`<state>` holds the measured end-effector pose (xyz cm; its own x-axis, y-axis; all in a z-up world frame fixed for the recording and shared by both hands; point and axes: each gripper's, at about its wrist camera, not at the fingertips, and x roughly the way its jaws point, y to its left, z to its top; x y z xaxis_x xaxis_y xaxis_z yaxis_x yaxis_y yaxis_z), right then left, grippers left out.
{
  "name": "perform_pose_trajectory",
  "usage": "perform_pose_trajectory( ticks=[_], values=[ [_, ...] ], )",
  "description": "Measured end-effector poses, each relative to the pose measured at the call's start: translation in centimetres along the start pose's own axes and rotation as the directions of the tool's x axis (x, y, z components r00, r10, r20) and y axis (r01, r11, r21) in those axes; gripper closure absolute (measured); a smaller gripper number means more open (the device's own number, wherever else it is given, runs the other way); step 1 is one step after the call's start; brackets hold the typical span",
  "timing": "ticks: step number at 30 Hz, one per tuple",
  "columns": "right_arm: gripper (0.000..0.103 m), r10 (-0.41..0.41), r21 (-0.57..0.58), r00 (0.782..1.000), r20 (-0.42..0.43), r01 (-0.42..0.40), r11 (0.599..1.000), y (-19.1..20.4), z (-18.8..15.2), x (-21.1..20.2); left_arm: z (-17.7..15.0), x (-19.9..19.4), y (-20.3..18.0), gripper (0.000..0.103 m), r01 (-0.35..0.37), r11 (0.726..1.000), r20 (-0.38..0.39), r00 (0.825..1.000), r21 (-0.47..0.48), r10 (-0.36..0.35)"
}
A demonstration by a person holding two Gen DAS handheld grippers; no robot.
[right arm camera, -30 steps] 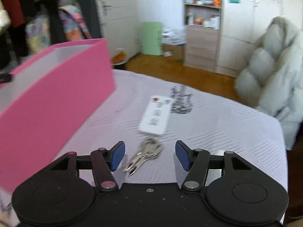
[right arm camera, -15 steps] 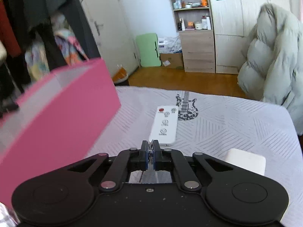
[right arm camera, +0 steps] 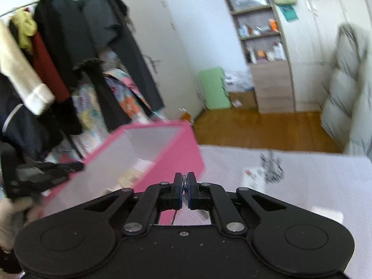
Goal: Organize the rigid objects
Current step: 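Carry the keys into the pink box and open the right gripper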
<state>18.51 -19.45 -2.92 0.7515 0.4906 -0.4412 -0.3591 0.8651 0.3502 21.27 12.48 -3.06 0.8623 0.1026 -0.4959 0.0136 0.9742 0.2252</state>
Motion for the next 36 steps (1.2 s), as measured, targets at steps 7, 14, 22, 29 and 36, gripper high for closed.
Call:
perform_pose_trajectory(
  ticks=[7,14,22,29,36],
  values=[
    [0.097,0.129,-0.082,0.991,0.027,-0.126,0.989,5.3,4.1,-0.6,0.1,0.0,0.0,0.097,-0.001,1.000,-0.001,1.000,0.017,0.001],
    [0.097,0.225,-0.064,0.972,-0.067,-0.229,0.971,9.2,5.6,2.5,-0.1,-0.1,-0.3,0.097,0.003,0.999,0.002,1.000,0.039,-0.003],
    [0.097,0.243,0.074,0.941,-0.237,-0.231,0.970,10.3,4.9,10.4,-0.2,-0.1,-0.5,0.098,-0.008,0.998,0.007,1.000,0.056,0.008],
    [0.097,0.172,0.056,0.925,-0.340,-0.163,0.985,11.3,3.8,15.9,-0.4,-0.3,-0.7,0.098,-0.014,0.998,0.024,1.000,0.067,0.013],
    [0.085,-0.013,-0.064,0.952,-0.306,-0.007,0.998,11.5,4.1,16.8,-0.6,-0.4,-0.7,0.098,-0.007,0.998,0.025,1.000,0.060,0.006]
  ],
)
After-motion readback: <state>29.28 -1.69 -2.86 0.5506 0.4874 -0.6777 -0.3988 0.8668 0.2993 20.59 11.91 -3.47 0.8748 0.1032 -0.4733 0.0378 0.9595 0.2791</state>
